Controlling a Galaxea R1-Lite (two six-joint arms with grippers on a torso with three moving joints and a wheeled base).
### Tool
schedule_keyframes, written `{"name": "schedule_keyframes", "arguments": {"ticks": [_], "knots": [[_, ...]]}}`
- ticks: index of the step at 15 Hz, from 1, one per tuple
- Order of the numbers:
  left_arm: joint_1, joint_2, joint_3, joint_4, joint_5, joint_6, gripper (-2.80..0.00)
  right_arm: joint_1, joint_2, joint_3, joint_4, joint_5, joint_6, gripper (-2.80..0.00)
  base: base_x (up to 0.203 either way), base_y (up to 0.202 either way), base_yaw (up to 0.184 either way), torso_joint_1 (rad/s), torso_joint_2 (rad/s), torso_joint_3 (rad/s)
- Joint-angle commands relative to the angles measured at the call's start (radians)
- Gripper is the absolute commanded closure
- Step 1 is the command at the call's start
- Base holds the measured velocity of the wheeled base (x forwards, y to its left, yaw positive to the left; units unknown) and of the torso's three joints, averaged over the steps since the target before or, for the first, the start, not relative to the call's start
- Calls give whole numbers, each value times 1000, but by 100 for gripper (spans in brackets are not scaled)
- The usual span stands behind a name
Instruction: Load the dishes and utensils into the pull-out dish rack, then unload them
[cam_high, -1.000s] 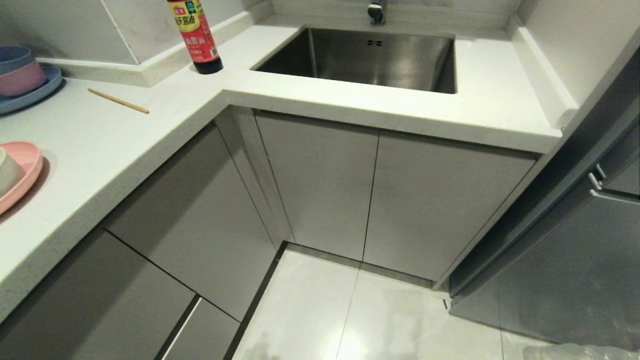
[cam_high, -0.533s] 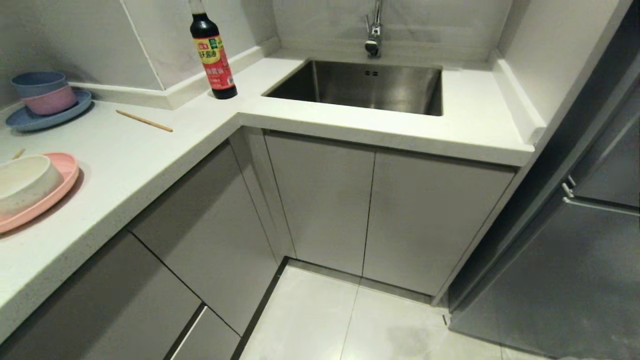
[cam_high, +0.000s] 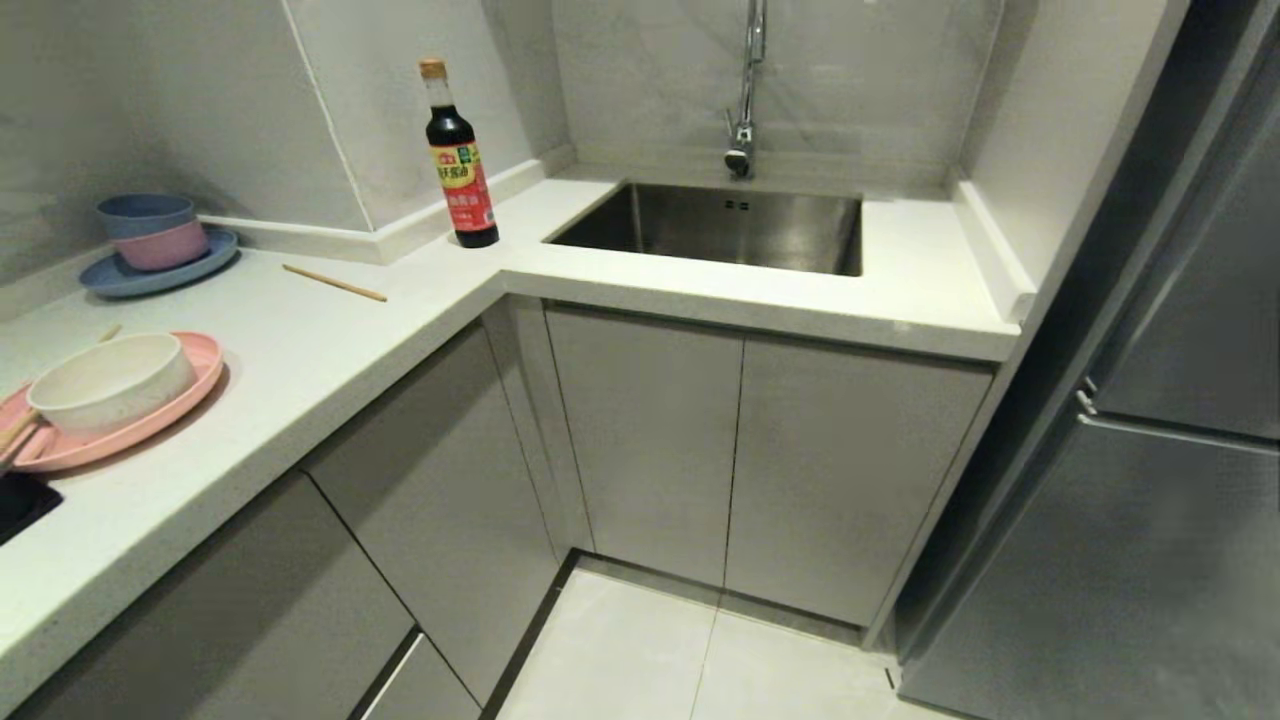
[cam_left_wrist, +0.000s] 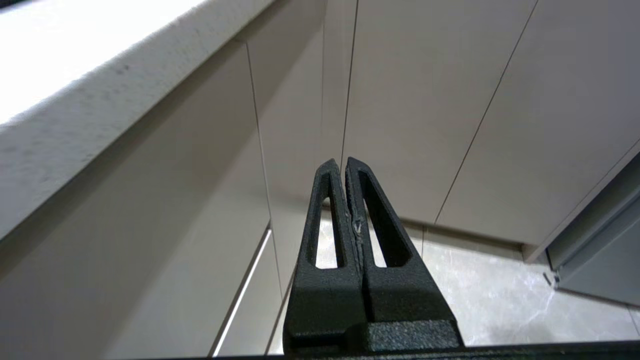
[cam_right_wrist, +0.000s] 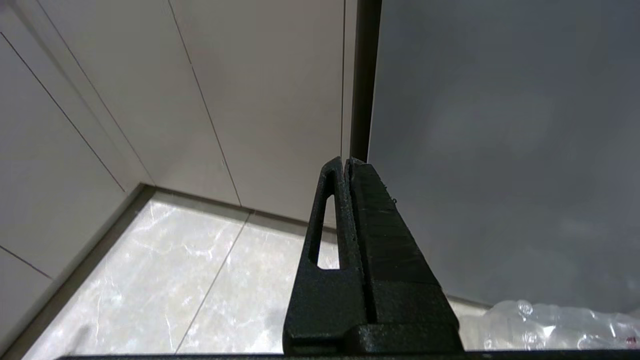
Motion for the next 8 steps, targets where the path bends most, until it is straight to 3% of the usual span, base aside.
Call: {"name": "schedule_keyframes", "arguments": {"ticks": [1,8], "knots": [[0,3,2,0,0,0,0,-1,-1,0,0,0,0,0,0,0,0,2,6,207],[0,1,2,0,-1,6,0,1,0,0,0,0,0,0,0,0,0,4,3,202]]}}
